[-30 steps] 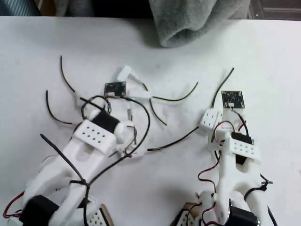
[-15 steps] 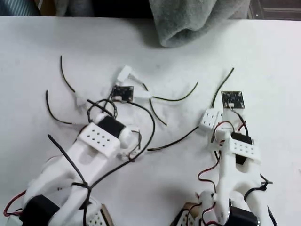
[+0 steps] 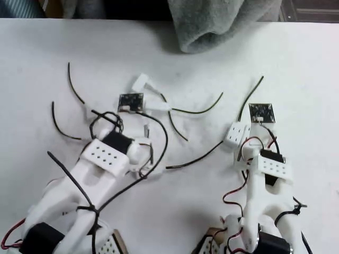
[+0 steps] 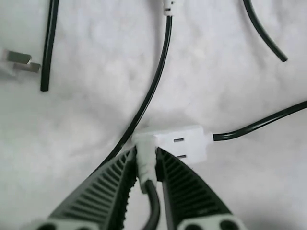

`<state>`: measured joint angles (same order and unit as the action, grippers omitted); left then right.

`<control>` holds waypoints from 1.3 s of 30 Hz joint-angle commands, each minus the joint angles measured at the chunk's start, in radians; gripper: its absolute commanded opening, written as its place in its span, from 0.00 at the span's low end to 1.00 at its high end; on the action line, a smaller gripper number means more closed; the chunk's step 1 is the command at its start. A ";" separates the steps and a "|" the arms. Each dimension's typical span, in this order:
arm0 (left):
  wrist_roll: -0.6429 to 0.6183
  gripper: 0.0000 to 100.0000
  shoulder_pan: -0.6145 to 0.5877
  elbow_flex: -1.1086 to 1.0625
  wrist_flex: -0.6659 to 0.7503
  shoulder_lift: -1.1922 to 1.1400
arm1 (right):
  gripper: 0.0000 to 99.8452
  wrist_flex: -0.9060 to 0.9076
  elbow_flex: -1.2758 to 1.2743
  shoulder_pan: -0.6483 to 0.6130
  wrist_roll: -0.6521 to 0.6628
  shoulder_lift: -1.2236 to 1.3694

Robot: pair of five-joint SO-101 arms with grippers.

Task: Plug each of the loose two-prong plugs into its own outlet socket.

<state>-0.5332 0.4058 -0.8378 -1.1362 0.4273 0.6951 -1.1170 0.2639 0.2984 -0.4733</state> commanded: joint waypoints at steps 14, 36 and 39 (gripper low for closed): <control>0.000 0.02 0.038 0.002 -0.060 0.016 | 0.02 -0.008 0.005 -0.008 -0.003 0.001; 0.003 0.02 0.068 -0.186 0.290 0.016 | 0.02 -0.008 0.005 -0.008 -0.003 0.001; 0.003 0.02 0.001 -0.176 0.344 0.016 | 0.02 -0.008 0.005 -0.010 -0.003 0.001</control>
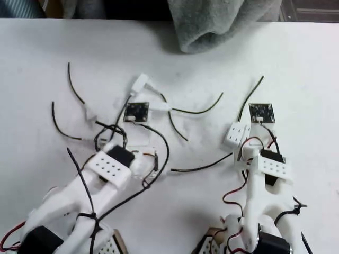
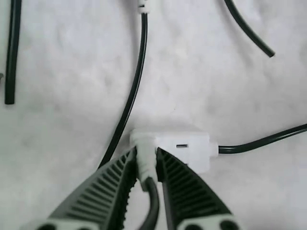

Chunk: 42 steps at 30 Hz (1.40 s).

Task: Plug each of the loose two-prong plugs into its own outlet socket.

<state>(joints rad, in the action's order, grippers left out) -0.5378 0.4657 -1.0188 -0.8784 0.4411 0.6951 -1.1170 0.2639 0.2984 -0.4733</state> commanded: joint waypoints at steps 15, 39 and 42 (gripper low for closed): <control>0.431 0.20 -0.219 0.011 0.184 0.002 | 0.02 -0.008 0.005 -0.012 -0.005 0.001; 1.318 0.30 -0.206 0.319 -0.173 0.153 | 0.02 -0.013 0.005 -0.012 -0.003 0.001; 1.438 0.31 -0.140 0.242 -0.176 0.193 | 0.02 -0.013 0.005 -0.012 -0.003 0.001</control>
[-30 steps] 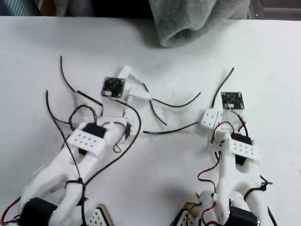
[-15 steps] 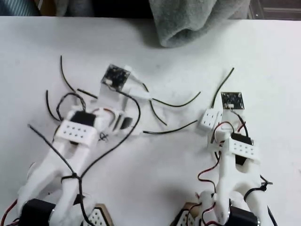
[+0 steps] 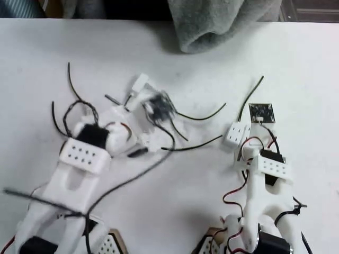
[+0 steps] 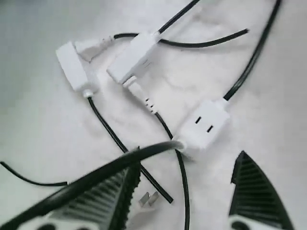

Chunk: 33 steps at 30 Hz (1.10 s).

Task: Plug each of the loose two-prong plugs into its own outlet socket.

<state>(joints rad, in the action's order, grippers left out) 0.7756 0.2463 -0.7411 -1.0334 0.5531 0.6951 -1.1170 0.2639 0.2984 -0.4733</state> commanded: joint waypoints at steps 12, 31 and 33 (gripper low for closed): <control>0.247 0.30 0.024 -0.140 0.206 -0.036 | 0.02 -0.012 0.005 -0.012 -0.003 0.001; 0.264 0.30 -0.012 0.236 0.161 -0.651 | 0.02 -0.010 0.005 -0.012 -0.003 0.001; 0.264 0.30 -0.012 0.262 0.132 -0.662 | 0.02 -0.010 0.005 -0.012 -0.003 0.001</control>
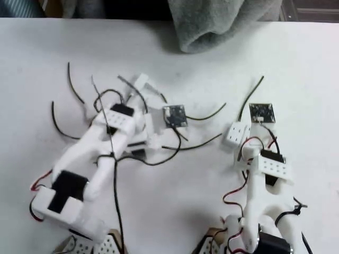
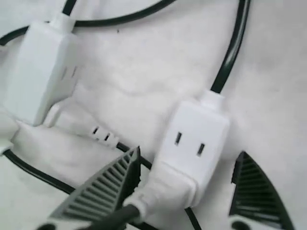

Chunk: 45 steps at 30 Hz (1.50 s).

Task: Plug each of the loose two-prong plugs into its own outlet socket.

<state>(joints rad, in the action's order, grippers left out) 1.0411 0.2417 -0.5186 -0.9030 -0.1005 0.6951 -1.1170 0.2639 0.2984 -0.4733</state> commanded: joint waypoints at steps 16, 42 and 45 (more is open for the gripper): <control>-0.121 0.05 -0.027 0.078 -0.012 -0.001 | 0.02 -0.010 0.005 -0.012 -0.003 0.001; -0.756 0.02 -0.263 1.570 -0.431 -0.677 | 0.02 -0.010 0.005 -0.008 -0.003 0.001; -0.756 0.02 -0.246 1.806 -0.446 -0.881 | 0.02 -0.012 0.005 -0.008 -0.003 0.001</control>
<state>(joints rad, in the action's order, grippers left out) 0.2954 -0.0161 0.9298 -1.3295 -0.7618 0.6951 -1.1170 0.2639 0.2984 -0.4733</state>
